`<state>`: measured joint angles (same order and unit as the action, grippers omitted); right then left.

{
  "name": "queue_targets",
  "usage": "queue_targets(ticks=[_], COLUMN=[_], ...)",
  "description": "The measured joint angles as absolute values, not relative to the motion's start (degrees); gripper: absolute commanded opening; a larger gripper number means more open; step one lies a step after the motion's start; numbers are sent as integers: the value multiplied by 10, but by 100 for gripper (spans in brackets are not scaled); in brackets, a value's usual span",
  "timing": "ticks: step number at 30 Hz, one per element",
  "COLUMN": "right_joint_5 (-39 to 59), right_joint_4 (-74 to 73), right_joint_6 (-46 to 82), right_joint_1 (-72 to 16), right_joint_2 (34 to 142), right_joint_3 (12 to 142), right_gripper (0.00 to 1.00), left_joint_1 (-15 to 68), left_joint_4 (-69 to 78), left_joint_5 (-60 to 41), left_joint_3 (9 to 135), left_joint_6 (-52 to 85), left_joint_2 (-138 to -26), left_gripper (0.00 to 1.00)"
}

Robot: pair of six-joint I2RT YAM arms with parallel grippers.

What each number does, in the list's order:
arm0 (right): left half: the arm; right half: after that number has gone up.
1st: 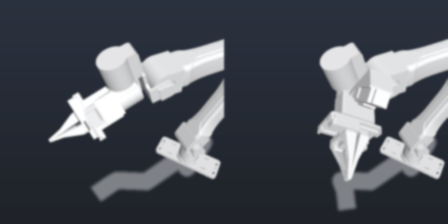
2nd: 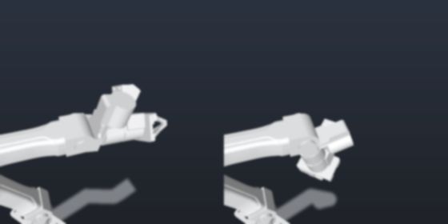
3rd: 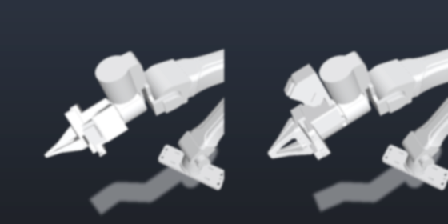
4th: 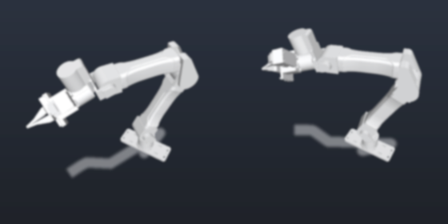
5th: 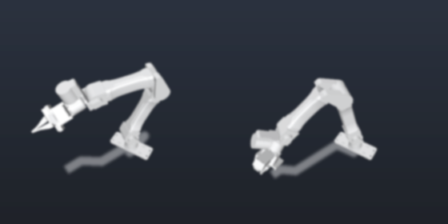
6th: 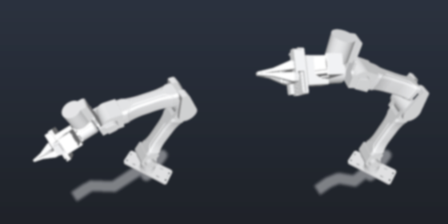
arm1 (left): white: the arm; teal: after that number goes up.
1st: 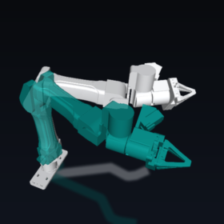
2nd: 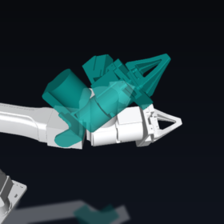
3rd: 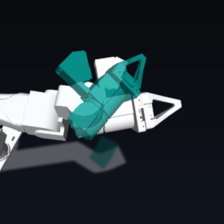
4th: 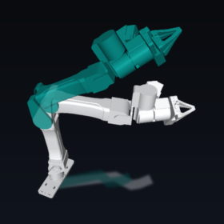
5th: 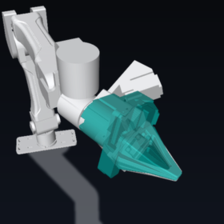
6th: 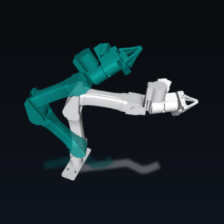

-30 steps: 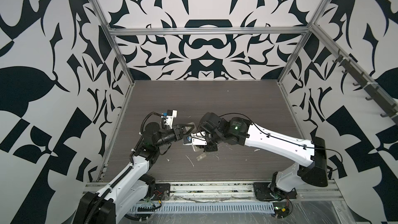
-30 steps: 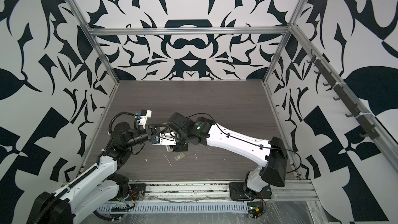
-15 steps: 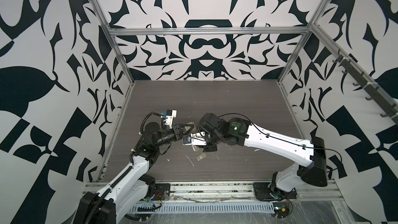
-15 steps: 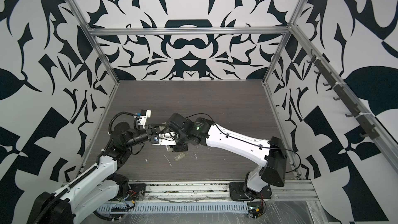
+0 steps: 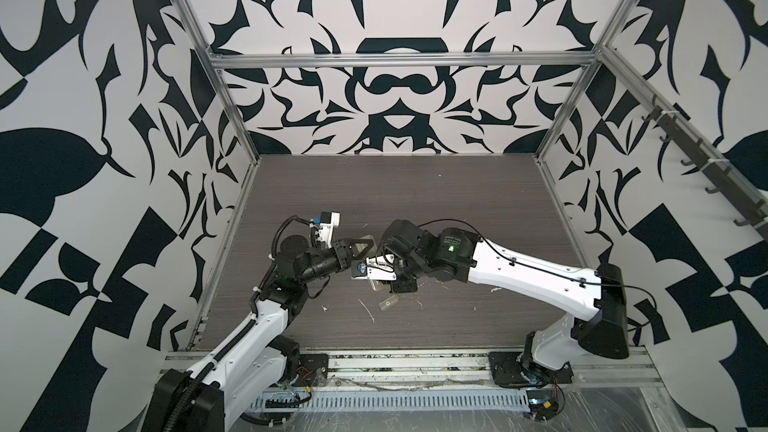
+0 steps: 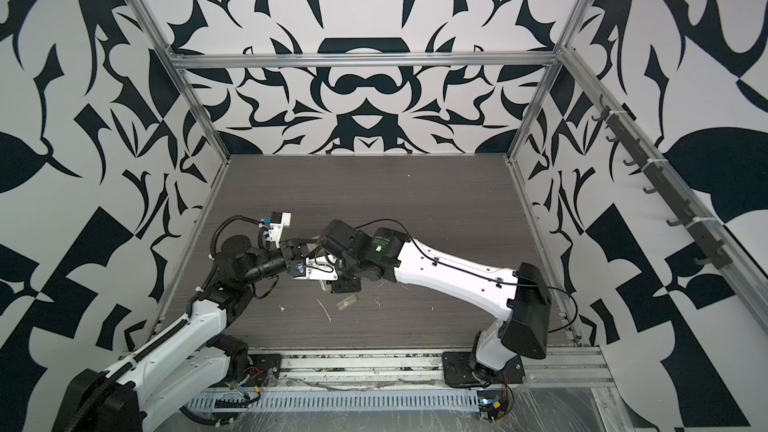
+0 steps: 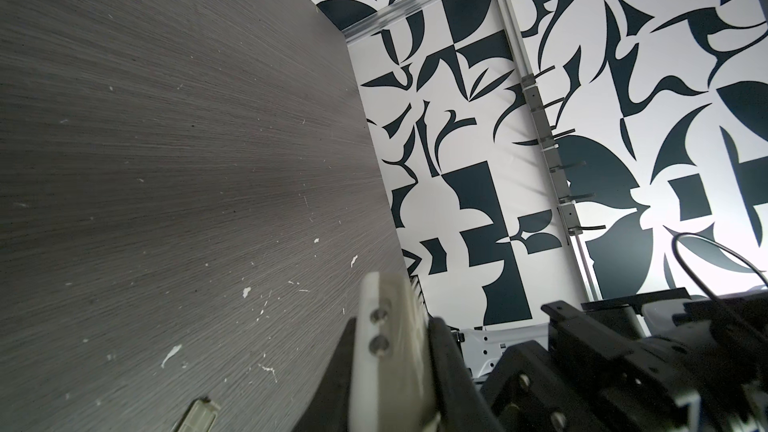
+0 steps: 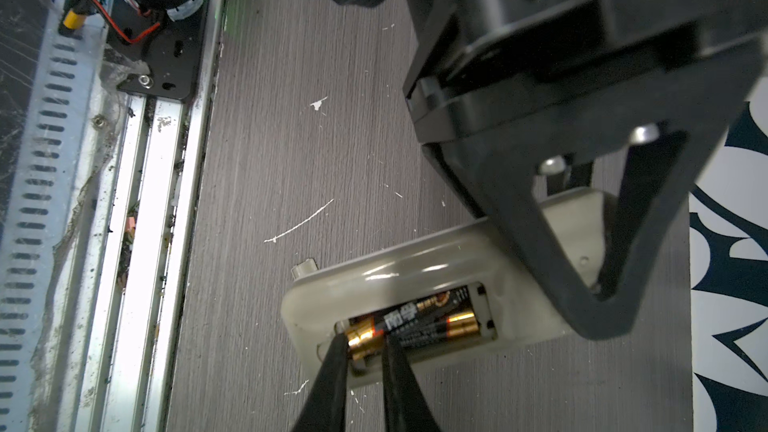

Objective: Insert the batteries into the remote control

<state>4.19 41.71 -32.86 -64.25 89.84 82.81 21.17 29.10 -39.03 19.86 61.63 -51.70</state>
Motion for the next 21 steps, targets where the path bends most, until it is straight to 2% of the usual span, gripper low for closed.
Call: queue_targets(ticks=[21], right_joint_5=[22], right_joint_4=[419], right_joint_6=[-313], right_joint_1=[-646], right_joint_2=[920], right_joint_3=[837], right_gripper=[15], left_joint_1=[209], left_joint_4=[289], left_joint_5=[-379], left_joint_3=[195], left_joint_6=[614], left_joint_2=[-518], left_gripper=[0])
